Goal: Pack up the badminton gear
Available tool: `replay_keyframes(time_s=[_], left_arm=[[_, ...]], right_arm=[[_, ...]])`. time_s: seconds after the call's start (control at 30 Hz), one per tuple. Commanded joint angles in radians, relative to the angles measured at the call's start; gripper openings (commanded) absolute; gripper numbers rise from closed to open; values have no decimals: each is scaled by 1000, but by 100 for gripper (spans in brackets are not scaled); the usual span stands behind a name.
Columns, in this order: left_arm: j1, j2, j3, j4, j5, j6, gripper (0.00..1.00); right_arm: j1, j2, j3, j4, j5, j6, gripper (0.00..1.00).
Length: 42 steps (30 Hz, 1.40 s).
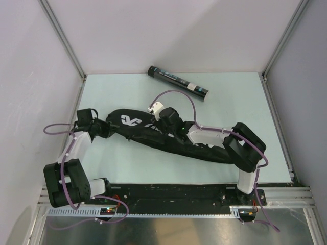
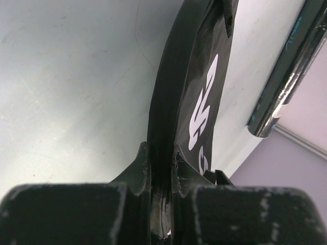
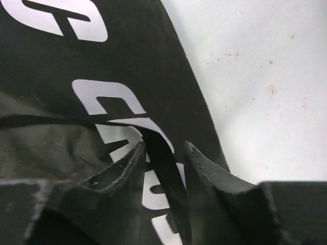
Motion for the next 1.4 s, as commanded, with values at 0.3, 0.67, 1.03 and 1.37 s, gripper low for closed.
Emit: replay_keyframes(time_s=[0.3, 0.67, 1.03, 1.37], left_arm=[[-8, -126, -50, -42, -31, -318, 0], [-9, -144, -60, -52, -21, -351, 0], [-10, -144, -84, -62, 0, -343, 0], [-9, -155, -101, -71, 11, -337, 0]], right_arm=[[151, -209, 79, -357, 154, 601, 65], [293, -131, -66, 126, 179, 652, 58], [322, 30, -76, 467, 188, 726, 54], [321, 92, -57, 477, 263, 823, 56]])
